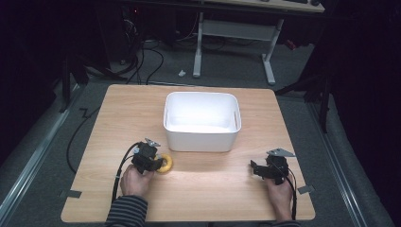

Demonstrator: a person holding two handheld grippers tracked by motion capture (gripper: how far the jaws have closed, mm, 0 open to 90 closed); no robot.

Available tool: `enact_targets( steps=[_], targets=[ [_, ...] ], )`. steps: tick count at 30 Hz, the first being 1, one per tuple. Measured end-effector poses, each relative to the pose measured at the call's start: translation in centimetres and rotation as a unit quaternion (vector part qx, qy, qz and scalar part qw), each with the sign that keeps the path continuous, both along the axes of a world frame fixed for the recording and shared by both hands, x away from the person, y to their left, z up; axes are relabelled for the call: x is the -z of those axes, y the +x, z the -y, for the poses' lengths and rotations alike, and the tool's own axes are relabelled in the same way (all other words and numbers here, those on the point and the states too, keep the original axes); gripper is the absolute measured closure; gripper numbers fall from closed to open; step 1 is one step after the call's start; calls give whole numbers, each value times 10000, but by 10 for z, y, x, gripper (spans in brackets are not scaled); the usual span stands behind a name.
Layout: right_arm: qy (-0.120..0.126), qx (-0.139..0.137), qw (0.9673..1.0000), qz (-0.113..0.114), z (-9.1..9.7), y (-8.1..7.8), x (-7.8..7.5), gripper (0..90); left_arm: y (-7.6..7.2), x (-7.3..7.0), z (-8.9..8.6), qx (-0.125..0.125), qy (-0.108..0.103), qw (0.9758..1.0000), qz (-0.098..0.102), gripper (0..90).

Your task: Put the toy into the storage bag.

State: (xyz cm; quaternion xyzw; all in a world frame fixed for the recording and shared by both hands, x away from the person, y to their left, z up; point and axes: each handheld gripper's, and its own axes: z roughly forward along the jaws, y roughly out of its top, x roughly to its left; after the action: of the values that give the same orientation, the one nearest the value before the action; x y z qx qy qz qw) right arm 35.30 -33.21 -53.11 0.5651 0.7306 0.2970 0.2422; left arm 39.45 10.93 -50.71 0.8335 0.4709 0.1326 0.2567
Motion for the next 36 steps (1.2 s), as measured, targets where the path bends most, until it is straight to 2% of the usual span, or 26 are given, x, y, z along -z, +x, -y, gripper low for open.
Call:
enact_targets(
  steps=[2,4,9,16,20,27,30,33,36],
  targets=[
    [1,-1,10000,-1,0,0,0,171,-1,-1,0,12,-30,10000,7,665],
    [1,-1,10000,-1,0,0,0,171,-5,-5,1,47,-162,9999,34,675],
    [3,-1,10000,-1,0,0,0,171,-7,-9,0,100,-151,9998,-11,677],
    [6,-3,10000,-1,0,0,0,171,-15,-19,-7,94,-247,9996,104,678],
    [7,-2,10000,-1,0,0,0,171,-18,-25,-12,64,-303,9995,75,679],
    [6,-2,10000,-1,0,0,0,171,-23,-37,-16,166,-288,9994,137,679],
    [6,-1,10000,-2,0,0,0,171,-25,-45,-19,176,-282,9991,245,679],
    [6,-2,10000,-1,0,0,0,171,-28,-53,-21,176,-376,9985,370,679],
    [3,3,10000,-5,0,0,0,171,-29,-58,-24,177,-435,9981,393,679]
  ],
)
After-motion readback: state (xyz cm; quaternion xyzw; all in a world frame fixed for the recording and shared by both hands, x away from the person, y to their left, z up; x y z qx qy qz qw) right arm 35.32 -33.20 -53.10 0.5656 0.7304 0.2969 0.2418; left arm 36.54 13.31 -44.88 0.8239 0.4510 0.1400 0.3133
